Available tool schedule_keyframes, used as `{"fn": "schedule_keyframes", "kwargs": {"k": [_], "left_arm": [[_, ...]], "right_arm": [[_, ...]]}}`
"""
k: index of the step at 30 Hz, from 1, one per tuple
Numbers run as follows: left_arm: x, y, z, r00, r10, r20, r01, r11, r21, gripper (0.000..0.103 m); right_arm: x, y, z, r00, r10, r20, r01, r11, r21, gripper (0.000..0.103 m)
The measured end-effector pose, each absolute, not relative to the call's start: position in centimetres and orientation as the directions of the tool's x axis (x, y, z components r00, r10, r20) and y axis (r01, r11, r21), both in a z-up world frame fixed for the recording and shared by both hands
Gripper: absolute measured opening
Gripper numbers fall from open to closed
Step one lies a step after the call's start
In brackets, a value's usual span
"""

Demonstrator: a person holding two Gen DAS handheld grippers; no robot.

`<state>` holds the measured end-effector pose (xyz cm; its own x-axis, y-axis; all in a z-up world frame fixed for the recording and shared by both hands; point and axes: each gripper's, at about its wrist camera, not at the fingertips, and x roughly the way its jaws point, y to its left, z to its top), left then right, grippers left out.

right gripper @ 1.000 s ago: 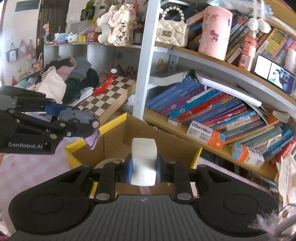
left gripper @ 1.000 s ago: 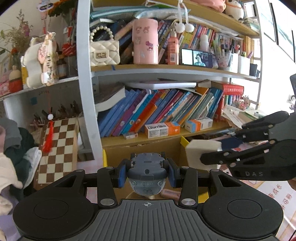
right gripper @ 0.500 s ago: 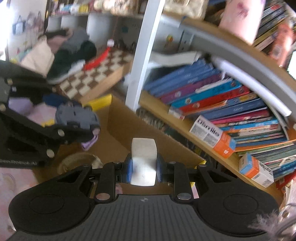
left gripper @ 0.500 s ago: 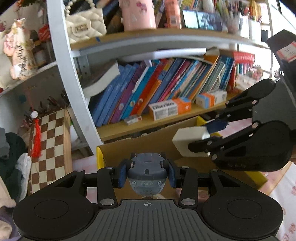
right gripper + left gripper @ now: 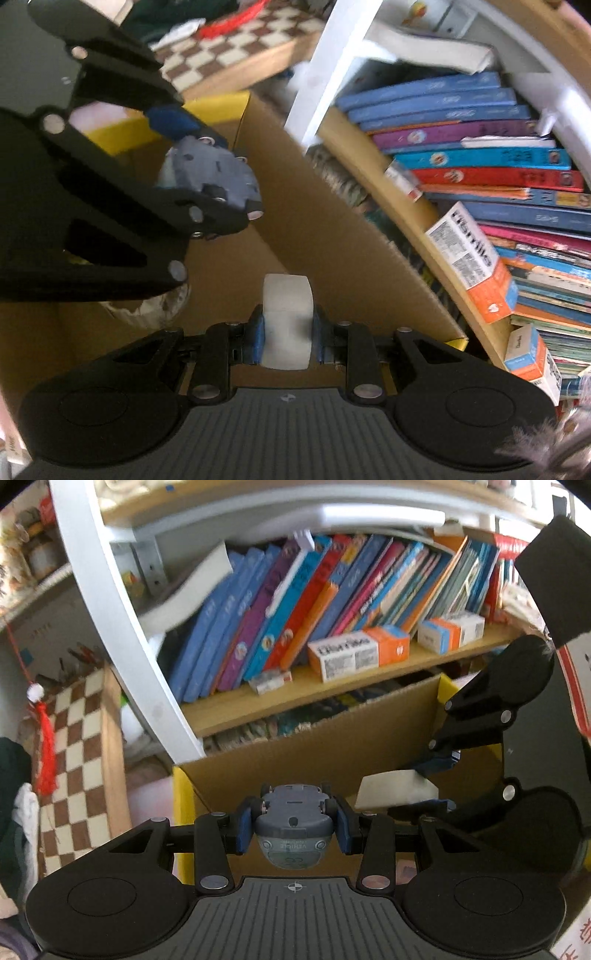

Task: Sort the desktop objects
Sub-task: 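Carry the grey mouse with the left tool while the right tool carries the block to the box, then open the left tool to drop the mouse while the right tool releases the white block into the box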

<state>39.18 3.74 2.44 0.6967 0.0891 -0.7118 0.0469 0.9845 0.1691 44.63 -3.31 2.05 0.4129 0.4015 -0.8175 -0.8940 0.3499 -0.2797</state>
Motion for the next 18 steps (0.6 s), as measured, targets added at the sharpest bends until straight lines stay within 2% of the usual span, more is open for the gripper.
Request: {"fn": "schedule_keyframes", "kwargs": {"k": [8, 18], "left_arm": [[40.2, 3.5, 1.2, 0.641, 0.080, -0.763, 0.076, 0.983, 0.168, 0.041], [40.7, 3.4, 0.5, 0.589, 0.075, -0.805, 0.110, 0.979, 0.172, 0.041]], "right_arm": [[45.1, -2.9, 0.3, 0.364, 0.352, -0.862, -0.912, 0.321, -0.254, 0.024], [45.0, -2.8, 0.1, 0.342, 0.355, -0.870, -0.922, 0.305, -0.238, 0.025]]}}
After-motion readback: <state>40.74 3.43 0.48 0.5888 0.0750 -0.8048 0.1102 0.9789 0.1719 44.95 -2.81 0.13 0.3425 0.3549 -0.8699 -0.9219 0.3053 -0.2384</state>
